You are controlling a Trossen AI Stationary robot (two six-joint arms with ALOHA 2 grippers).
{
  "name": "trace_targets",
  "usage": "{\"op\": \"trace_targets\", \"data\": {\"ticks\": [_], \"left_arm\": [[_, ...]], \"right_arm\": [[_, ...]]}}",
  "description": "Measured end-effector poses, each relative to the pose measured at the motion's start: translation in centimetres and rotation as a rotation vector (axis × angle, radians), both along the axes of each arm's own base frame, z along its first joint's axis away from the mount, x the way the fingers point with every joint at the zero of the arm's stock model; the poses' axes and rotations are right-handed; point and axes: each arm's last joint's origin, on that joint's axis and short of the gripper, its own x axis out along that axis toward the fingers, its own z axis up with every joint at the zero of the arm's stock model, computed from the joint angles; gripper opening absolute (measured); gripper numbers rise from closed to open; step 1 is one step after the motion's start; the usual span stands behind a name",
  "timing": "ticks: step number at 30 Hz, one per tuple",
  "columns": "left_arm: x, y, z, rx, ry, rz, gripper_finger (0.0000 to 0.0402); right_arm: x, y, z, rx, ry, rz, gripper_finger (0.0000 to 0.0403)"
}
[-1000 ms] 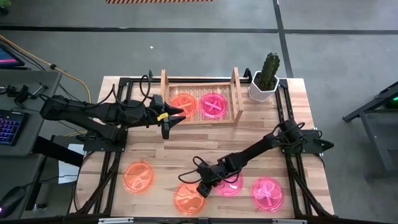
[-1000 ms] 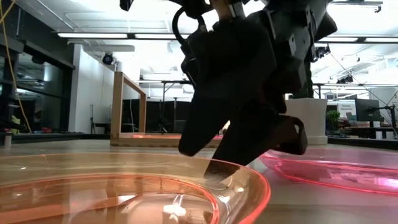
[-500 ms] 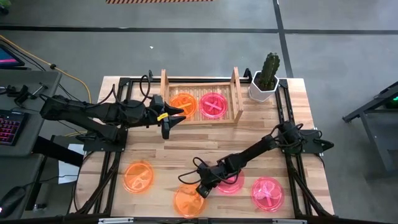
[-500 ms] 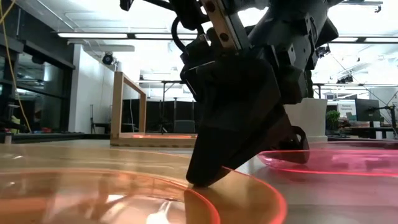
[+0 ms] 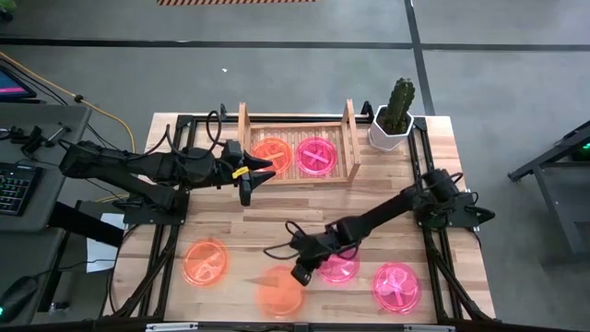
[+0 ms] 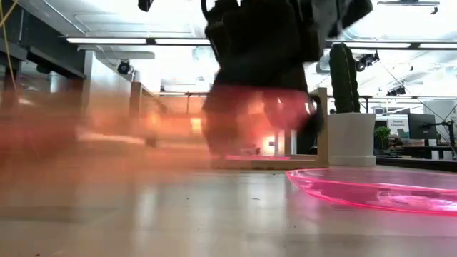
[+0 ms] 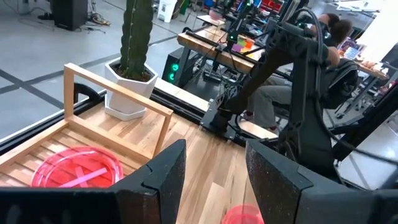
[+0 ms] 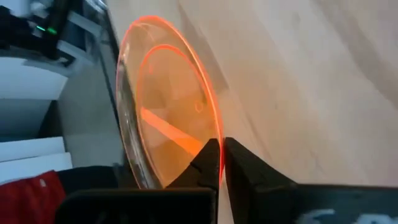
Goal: Place and stack plates onto a shelf
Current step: Stack the right orange plate on top of the orange plate
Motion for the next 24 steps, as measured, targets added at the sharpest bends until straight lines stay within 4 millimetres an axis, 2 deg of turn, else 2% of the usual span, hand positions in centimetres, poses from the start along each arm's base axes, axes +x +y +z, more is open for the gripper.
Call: {"op": "trace_targets", "data": {"ticks": [7,15,20,24], "left_arm": [[-1.3,0.2,1.2,-0.037,-0.069,-0.003,0.0159],[-5.5,0.7,4.3,-0.089,-0.262,-0.036,0.0159],[-7.5,1.0,5.2,-0.061,-0.301,-0.039,0.0159],[-8.4,1.1,5.3,-0.049,-0.297,-0.051,0.0159]], "right_arm": [[-0.5,-2.1,3.1,-0.044,-0.045,0.014,0.0000],[-4.2,-5.7,7.5,-0.230,0.064,0.008,0.0000],[-6.0,-7.8,9.9,-0.302,0.080,-0.081,0.0000],[-6.7,-9.1,10.8,-0.317,0.048,-0.180,0.0000]]}}
